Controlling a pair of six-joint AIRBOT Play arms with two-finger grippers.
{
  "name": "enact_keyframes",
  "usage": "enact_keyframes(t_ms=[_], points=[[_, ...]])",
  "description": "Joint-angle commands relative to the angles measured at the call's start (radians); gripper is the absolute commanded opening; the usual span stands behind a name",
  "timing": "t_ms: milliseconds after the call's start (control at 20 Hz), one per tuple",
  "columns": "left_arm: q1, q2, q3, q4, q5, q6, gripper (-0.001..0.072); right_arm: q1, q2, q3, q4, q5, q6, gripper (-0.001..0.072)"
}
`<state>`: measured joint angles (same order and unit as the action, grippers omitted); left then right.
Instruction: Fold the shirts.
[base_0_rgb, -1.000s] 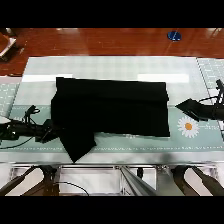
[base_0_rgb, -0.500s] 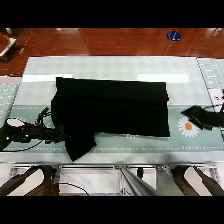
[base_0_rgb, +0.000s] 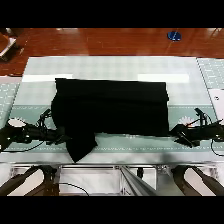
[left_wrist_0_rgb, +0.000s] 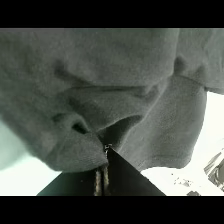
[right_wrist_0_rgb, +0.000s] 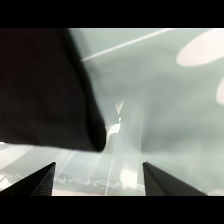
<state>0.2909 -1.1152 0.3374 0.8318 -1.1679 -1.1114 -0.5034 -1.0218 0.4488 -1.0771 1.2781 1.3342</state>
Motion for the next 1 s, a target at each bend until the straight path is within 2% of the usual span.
enact_keyframes(t_ms=[0, 300, 400, 450, 700, 750, 800, 850, 950], points=[[0.000, 0.001, 0.000, -0.007, -0.024, -0.006, 0.0020, 0.016, -0.058, -0.005, 0.041, -0.040, 0.000, 0.0612], [0.000, 0.001, 0.017, -0.006, -0.022, -0.008, 0.0021, 0.016, -0.091, -0.005, 0.117, -0.132, -0.015, 0.0579], [0.000, 0.001, 0.035, -0.007, -0.022, -0.010, 0.0020, 0.016, -0.091, 0.007, 0.167, -0.165, -0.039, 0.0336], [0.000, 0.001, 0.043, -0.012, -0.021, -0.011, 0.0020, 0.016, -0.091, 0.017, 0.194, -0.168, -0.057, 0.0305], [0.000, 0.001, 0.047, -0.074, 0.016, 0.003, 0.0020, 0.092, -0.193, 0.103, 0.206, -0.113, -0.068, 0.0298], [0.000, 0.001, 0.050, -0.074, 0.015, 0.003, 0.0020, 0.128, -0.212, 0.122, 0.206, -0.108, -0.070, 0.0271], [0.000, 0.001, 0.052, -0.074, 0.010, 0.003, 0.0020, 0.168, -0.228, 0.144, 0.204, -0.096, -0.097, 0.0096], [0.000, 0.001, 0.055, -0.075, 0.004, 0.003, 0.0020, 0.196, -0.232, 0.164, 0.192, -0.081, -0.101, 0.0031], [0.000, 0.001, 0.067, -0.081, -0.007, 0.003, 0.0020, 0.211, -0.232, 0.209, 0.128, -0.050, -0.089, 0.0029]])
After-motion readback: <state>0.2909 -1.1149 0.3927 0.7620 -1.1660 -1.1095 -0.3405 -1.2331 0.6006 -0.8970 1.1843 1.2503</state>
